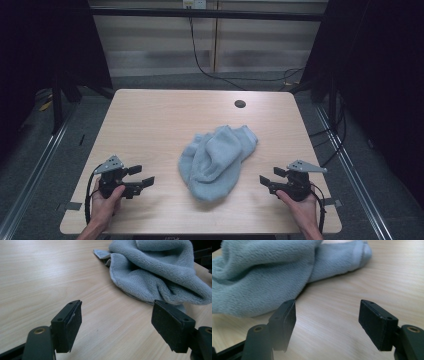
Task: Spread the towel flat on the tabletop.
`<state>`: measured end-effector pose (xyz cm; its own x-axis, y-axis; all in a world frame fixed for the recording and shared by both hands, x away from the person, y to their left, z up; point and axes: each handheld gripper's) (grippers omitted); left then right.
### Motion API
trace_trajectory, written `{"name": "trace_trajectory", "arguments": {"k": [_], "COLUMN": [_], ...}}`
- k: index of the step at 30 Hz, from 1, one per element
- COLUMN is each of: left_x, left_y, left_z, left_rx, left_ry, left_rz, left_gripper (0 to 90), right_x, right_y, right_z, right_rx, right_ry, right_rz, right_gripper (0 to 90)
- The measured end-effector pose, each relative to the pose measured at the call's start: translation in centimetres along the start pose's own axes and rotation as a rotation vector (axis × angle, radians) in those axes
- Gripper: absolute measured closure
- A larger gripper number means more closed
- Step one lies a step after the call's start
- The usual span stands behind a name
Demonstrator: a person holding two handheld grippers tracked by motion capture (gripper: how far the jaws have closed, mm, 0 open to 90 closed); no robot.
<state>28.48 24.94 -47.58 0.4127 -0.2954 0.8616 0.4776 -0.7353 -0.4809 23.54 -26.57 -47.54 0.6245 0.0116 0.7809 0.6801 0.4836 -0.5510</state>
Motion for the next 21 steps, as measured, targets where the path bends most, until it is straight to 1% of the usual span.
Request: {"name": "trace_trajectory", "arguments": {"k": [1, 2, 3, 4, 5, 6, 7, 9, 10, 11, 12, 13, 14, 15, 16, 18, 19, 20, 21], "left_x": [0.3, 1.1, 1.1, 1.6, 2.0, 2.9, 2.9, 3.7, 4.1, 4.5, 4.9, 5.3, 5.7, 6.1, 6.1, 6.1, 6.0, 5.8, 5.6], "left_y": [0.1, 0.5, 0.5, 0.8, 1.2, 2.0, 2.0, 3.0, 3.5, 4.0, 4.6, 5.2, 5.8, 7.2, 7.2, 8.6, 9.4, 10.1, 10.8], "left_z": [-0.2, -0.5, -0.5, -0.6, -0.7, -0.8, -0.8, -0.9, -0.8, -0.7, -0.7, -0.6, -0.6, -0.4, -0.4, -0.3, -0.4, -0.5, -0.8], "left_rx": [-0.001, 0.012, 0.012, 0.008, -0.008, -0.027, -0.027, -0.038, -0.047, -0.057, -0.064, -0.065, -0.065, -0.077, -0.077, -0.097, -0.096, -0.096, -0.094], "left_ry": [0.005, 0.030, 0.030, 0.036, 0.037, 0.062, 0.062, 0.083, 0.086, 0.084, 0.078, 0.085, 0.088, 0.070, 0.070, 0.051, 0.050, 0.054, 0.075], "left_rz": [-0.008, -0.011, -0.011, -0.013, -0.014, -0.005, -0.005, 0.004, 0.002, 0.004, 0.002, 0.006, 0.009, 0.011, 0.011, 0.020, 0.033, 0.051, 0.091], "left_gripper": [24.5, 24.6, 25.3, 25.3, 26.0, 28.8, 29.7, 29.8, 32.8, 32.8, 34.6, 34.6, 35.2, 37.3, 37.7, 38.7, 38.7, 38.7, 35.0], "right_x": [0.6, 0.9, 0.9, 1.4, 1.9, 3.0, 3.0, 4.3, 5.4, 5.4, 6.4, 6.4, 6.9, 7.8, 7.8, 8.5, 8.9, 8.9, 8.9], "right_y": [0.2, 0.3, 0.3, 0.5, 0.7, 1.3, 1.3, 2.1, 3.1, 3.1, 4.1, 4.1, 4.7, 5.8, 5.8, 6.9, 8.3, 8.3, 9.0], "right_z": [0.5, 0.8, 0.8, 1.0, 1.2, 1.7, 1.7, 2.2, 2.6, 2.6, 3.2, 3.2, 3.4, 3.9, 3.9, 4.1, 4.2, 4.2, 4.2], "right_rx": [0.012, 0.018, 0.018, 0.024, 0.030, 0.047, 0.047, 0.062, 0.083, 0.083, 0.092, 0.092, 0.100, 0.110, 0.110, 0.122, 0.109, 0.109, 0.104], "right_ry": [-0.019, -0.031, -0.031, -0.036, -0.041, -0.056, -0.056, -0.078, -0.089, -0.089, -0.111, -0.111, -0.123, -0.141, -0.141, -0.149, -0.163, -0.163, -0.164], "right_rz": [0.004, -0.002, -0.002, -0.005, -0.006, -0.005, -0.005, -0.013, -0.015, -0.015, -0.003, -0.003, 0.002, 0.011, 0.011, 0.012, 0.030, 0.030, 0.043], "right_gripper": [31.5, 31.5, 31.5, 31.5, 31.5, 31.5, 31.5, 31.5, 31.6, 31.6, 31.5, 31.5, 31.5, 30.2, 30.2, 29.5, 27.9, 27.9, 27.8]}}
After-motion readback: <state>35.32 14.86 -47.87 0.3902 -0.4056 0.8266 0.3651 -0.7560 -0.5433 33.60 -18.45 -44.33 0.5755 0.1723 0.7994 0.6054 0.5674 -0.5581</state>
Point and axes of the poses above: each handheld gripper's, and its own axes: y roughly forward along the jaws, x roughly out of its top, z roughly to its left, and after that the axes turned 7 degrees about y, right-handed
